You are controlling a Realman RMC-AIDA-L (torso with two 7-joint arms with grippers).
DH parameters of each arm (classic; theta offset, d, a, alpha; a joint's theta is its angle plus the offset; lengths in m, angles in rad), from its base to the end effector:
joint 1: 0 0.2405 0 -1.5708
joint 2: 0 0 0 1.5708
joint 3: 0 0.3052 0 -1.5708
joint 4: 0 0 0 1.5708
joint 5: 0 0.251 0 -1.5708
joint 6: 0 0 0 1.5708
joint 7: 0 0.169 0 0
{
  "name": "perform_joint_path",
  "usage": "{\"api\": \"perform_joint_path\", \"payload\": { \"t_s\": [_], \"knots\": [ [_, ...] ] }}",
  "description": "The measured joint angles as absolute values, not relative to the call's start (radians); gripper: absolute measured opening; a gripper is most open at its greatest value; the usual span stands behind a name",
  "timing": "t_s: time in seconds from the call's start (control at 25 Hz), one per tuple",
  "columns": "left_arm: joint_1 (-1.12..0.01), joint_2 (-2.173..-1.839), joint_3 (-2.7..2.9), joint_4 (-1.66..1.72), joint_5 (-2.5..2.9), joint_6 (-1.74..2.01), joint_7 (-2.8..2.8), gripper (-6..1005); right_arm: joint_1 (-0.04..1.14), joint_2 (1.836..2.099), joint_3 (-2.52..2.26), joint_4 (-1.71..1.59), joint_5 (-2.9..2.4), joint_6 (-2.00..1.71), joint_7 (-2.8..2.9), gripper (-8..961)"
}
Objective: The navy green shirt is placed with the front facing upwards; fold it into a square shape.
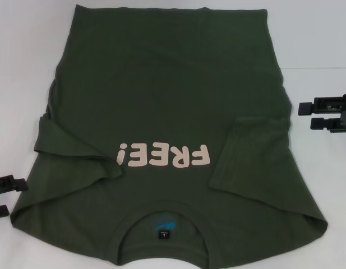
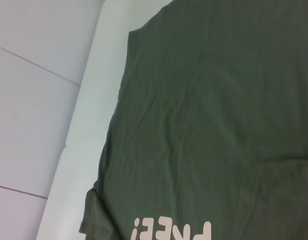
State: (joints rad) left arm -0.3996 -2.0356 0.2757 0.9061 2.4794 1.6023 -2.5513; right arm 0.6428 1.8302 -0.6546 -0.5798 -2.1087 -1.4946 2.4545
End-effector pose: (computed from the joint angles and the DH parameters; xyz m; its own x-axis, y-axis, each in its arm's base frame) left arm -0.4443 0.3290 0.0591 -0.2401 0.8285 0.5059 0.9696 0.2298 0.0838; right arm 0.3420 0.4545 0.0638 0.0921 -0.8901 -0.4464 -0.9810 -0.1579 0.1124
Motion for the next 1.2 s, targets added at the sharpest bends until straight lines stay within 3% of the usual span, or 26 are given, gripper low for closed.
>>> {"api": "perform_joint_path", "payload": {
  "t_s": [1.2],
  "knots": [
    [-0.406, -2.043, 0.337, 0.849, 2.486, 1.549, -2.548, 920, 0.645, 1.824, -0.635, -0.58, -2.112, -1.493, 2.454, 746]
  ]
}}
